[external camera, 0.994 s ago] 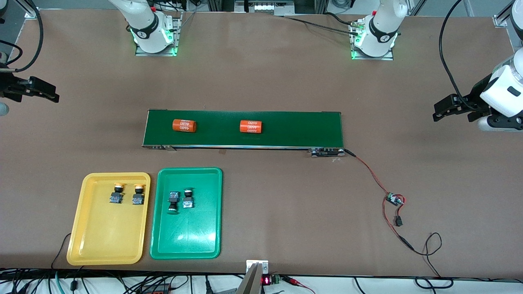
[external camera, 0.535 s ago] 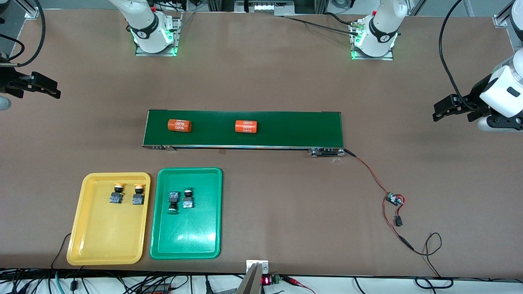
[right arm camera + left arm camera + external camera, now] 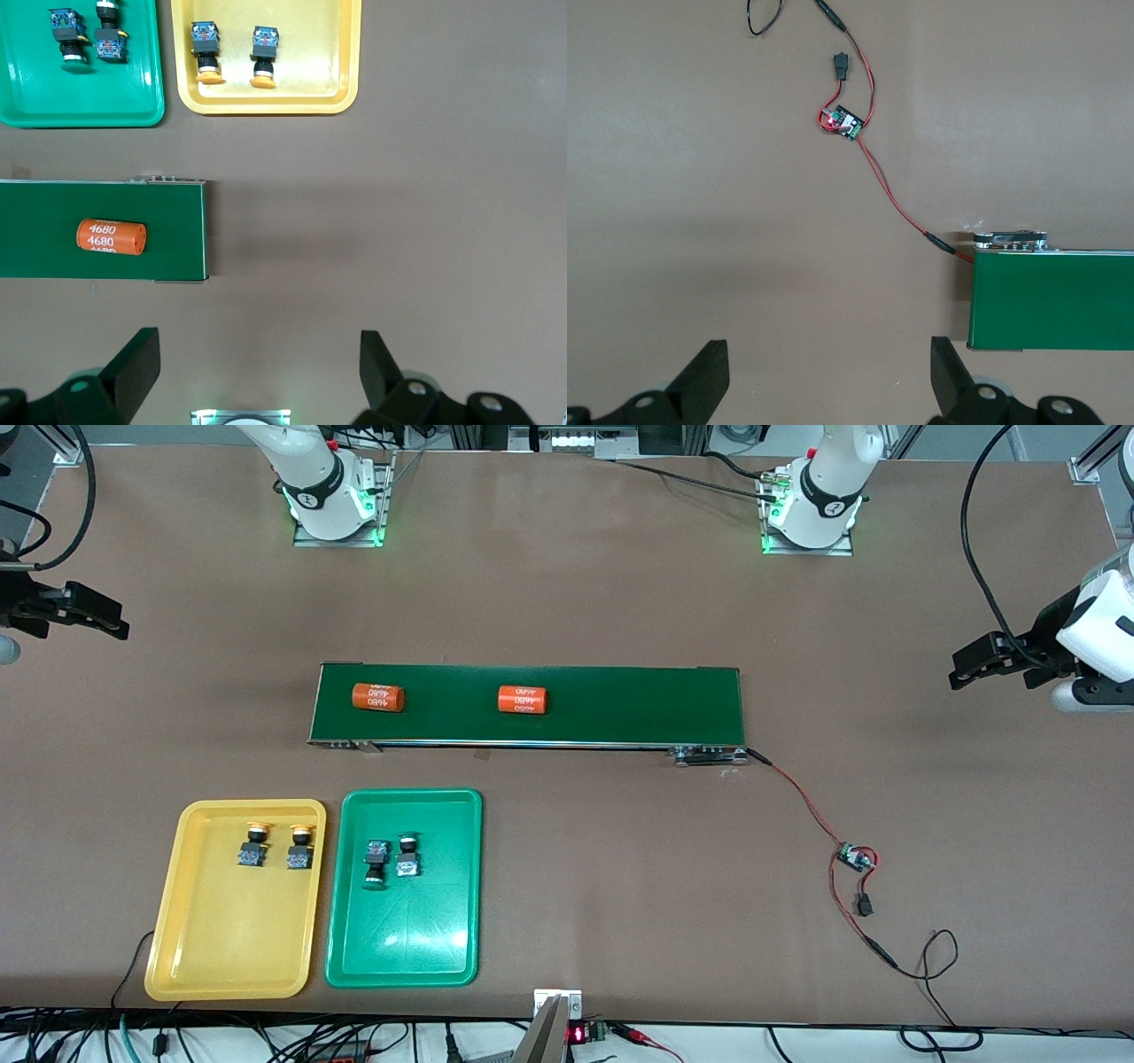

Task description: Sort buttons by color to trays

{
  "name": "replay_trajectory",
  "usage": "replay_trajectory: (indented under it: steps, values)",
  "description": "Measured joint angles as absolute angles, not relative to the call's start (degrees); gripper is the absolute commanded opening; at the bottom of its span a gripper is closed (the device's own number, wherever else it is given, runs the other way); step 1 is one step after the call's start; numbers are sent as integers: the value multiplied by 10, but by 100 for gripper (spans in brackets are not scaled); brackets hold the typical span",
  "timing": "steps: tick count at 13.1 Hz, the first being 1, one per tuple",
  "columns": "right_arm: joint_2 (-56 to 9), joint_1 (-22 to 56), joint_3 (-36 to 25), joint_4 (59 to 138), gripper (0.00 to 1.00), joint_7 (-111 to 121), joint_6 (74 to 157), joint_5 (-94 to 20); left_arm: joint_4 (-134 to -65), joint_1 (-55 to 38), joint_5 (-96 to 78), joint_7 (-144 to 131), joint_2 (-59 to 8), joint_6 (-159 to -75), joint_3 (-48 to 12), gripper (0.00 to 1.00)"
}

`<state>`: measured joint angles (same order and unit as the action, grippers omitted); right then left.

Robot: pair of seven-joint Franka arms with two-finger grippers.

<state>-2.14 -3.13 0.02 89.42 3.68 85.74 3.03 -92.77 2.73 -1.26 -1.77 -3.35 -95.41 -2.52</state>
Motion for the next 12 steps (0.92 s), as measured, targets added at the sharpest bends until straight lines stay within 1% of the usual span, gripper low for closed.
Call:
replay_trajectory:
  steps: [4, 8, 12]
  values:
    - [-22, -31, 0, 896, 100, 37, 874, 29, -928, 27, -13, -18, -33, -954, -27, 100]
    - [-28, -30, 1, 900, 100, 37, 898, -15, -928, 27, -13, -18, -33, -954, -27, 100]
    - [-31, -28, 5, 900, 100, 37, 903, -18, -928, 27, -13, -18, -33, -954, -27, 100]
